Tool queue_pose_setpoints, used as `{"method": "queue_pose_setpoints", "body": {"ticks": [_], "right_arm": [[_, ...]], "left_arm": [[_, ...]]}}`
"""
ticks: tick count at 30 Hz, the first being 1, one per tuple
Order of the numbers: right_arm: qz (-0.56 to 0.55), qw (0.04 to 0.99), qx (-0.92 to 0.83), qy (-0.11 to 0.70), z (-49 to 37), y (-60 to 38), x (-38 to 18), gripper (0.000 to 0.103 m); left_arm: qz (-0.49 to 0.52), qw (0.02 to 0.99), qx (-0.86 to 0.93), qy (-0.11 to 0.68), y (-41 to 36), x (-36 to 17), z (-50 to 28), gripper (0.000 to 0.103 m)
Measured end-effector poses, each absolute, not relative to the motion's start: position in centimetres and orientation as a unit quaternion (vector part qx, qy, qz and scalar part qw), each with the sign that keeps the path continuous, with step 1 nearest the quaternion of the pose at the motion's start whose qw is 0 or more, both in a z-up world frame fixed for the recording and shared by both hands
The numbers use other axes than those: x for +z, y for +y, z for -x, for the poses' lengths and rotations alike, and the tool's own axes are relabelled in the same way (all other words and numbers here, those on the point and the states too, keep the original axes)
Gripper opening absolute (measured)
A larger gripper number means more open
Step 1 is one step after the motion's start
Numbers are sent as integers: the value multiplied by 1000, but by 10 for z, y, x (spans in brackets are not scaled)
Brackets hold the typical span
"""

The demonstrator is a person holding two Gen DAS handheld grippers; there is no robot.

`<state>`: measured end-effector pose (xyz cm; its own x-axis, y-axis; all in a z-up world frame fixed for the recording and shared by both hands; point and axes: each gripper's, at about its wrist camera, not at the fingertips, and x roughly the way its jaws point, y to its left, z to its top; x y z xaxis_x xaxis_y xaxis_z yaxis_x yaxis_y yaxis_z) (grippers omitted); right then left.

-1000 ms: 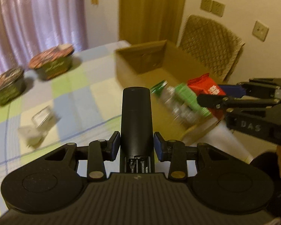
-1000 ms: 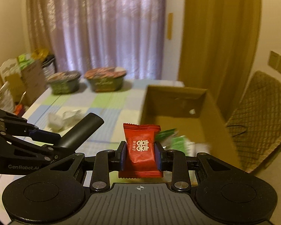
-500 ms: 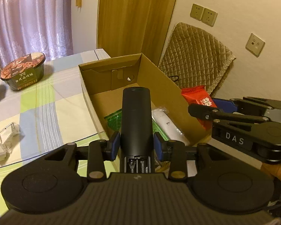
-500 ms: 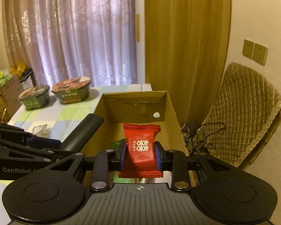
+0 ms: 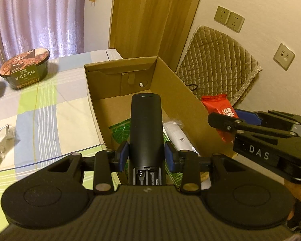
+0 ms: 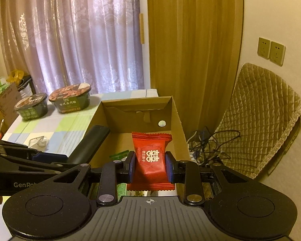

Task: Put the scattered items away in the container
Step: 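Carry the held black remote and red candy packet over the cardboard box, then open both grippers to drop the remote and candy packet into the box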

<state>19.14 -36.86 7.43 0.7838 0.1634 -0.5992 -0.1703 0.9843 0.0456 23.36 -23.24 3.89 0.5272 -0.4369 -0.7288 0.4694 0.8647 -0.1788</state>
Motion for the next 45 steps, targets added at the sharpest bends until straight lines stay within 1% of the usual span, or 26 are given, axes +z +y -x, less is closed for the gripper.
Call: {"method": "queue_pose_setpoints", "body": {"ticks": [27,29,36,39,45], "right_arm": [[10,943,90,320,-208,-370,70,33],[11,943,89,321,-209,-370,69,33],[11,942,89,324,-212,-371,64,33],[12,941,91,326,-212,-368,63,33],[13,940,94,328,-213,-362,60,33]], "left_arm": [[24,878,-242,412,-230,28,-247,33],[25,881,-235,411,-228,27,-248,35],[19,886,-220,409,-213,25,-247,35],[22,888,-215,405,-206,26,-246,40],[22,889,-210,407,-197,26,-243,41]]}}
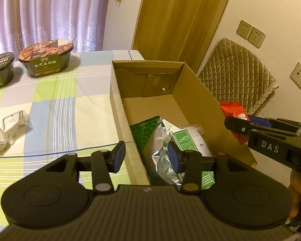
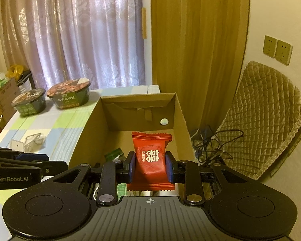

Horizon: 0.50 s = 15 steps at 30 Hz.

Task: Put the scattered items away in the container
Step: 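Open both grippers to drop the remote and candy packet into the box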

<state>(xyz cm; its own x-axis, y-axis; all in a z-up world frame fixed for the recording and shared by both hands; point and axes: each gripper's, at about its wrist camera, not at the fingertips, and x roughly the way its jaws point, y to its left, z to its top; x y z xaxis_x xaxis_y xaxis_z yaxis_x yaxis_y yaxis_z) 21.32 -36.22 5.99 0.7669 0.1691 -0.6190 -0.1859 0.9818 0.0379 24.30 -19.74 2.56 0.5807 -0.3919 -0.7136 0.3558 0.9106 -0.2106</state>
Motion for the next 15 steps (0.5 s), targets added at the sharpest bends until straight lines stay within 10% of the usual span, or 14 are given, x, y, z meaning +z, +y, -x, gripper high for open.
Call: {"method": "queue_pose_setpoints", "body": {"ticks": [15], "right_arm": [[12,936,90,339,-211,-362,51,34]], "left_arm": [[21,887,-209,412,-187,19,-237,49]]}}
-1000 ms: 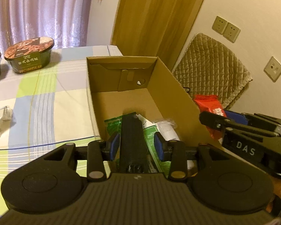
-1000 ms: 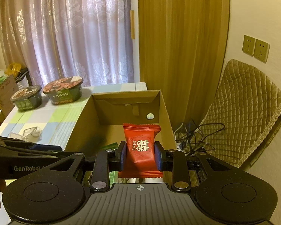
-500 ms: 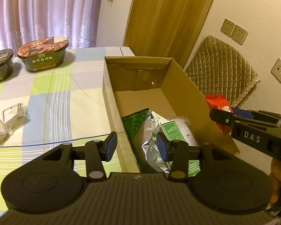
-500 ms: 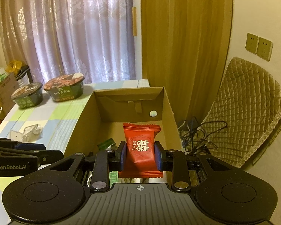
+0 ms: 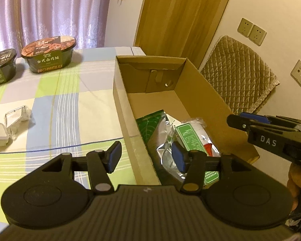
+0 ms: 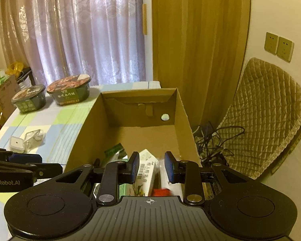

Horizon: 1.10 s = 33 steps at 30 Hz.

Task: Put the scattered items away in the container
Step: 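Open both grippers to drop the remote and candy packet into the box, then move both tools back toward the night light and wrapped white square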

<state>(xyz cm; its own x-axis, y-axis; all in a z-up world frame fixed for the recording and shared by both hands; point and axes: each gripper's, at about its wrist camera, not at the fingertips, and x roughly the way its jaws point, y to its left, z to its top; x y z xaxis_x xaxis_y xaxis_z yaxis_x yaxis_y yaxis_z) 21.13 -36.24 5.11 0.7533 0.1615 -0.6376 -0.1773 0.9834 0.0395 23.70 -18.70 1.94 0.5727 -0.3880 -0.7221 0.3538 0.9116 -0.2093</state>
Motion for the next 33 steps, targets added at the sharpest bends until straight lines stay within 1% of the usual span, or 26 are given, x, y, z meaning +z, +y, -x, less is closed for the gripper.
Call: {"method": "queue_pose_setpoints", "body": {"ticks": [3,10,13,15,18,20,21,22,23,27,33], "right_arm": [[10,935,86,343,-207,-363,50,34],[6,936,90,341,-194,-353,56,34],[9,937,99,335,-189,-342,64,34],[11,938,106,329,-185,-333,70,34],[16,939,122,320,-178,-317,80,34],[20,939,134,315,-173,-304,86,34],[22,939,141,312,-171,-297,89,43],[23,940,147,308,-168,-289,91,62],[22,942,151,300,-166,-282,94,103],[35,937,189,291,-160,-247,99,103],[61,922,240,298,-162,-189,96,103]], "left_arm": [[22,886,-207,414,-182,18,-234,53],[19,888,-199,414,-167,20,-224,55],[23,891,-189,413,-154,22,-219,62],[23,893,-181,411,-144,24,-215,70],[22,898,-164,408,-122,26,-208,77],[23,901,-148,407,-102,26,-202,80],[24,902,-140,407,-91,26,-200,82],[24,904,-130,408,-80,25,-198,83],[25,905,-119,408,-68,24,-195,85],[21,910,-84,407,-22,21,-187,91],[-8,913,-53,404,38,14,-180,95]]}}
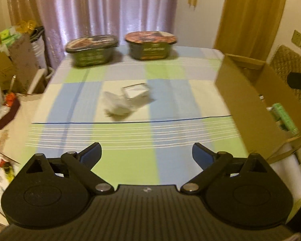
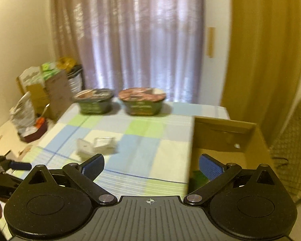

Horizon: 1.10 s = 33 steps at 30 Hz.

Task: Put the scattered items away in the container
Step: 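Move both tools back toward the night light and wrapped white square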

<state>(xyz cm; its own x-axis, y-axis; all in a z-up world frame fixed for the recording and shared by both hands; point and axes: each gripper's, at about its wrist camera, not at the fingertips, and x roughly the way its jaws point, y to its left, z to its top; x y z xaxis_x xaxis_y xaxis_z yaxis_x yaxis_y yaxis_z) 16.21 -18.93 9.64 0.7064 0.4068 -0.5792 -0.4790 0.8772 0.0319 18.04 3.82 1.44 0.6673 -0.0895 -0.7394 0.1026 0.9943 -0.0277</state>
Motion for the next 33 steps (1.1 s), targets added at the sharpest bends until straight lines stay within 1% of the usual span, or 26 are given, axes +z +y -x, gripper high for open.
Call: {"method": "queue_pose_setpoints", "body": {"ticks": [9,18,23,29,33], "right_arm": [[95,886,297,344,-182,-114,63,103],[123,862,309,382,-209,-84,26,103],[121,854,310,401,-233,-74,10,103],[119,845,315,416,-267,-60,-9,103],[114,836,321,429,-292,-51,-23,103]], "left_arm": [[-32,914,-62,400,93,2,-189,99],[-51,906,-90,411,105,-32,-211,99],[-84,901,-127,407,101,-47,-238,99],[-154,896,-169,381,102,-56,-281,99],[-181,885,-215,372,106,-63,-311,99]]}}
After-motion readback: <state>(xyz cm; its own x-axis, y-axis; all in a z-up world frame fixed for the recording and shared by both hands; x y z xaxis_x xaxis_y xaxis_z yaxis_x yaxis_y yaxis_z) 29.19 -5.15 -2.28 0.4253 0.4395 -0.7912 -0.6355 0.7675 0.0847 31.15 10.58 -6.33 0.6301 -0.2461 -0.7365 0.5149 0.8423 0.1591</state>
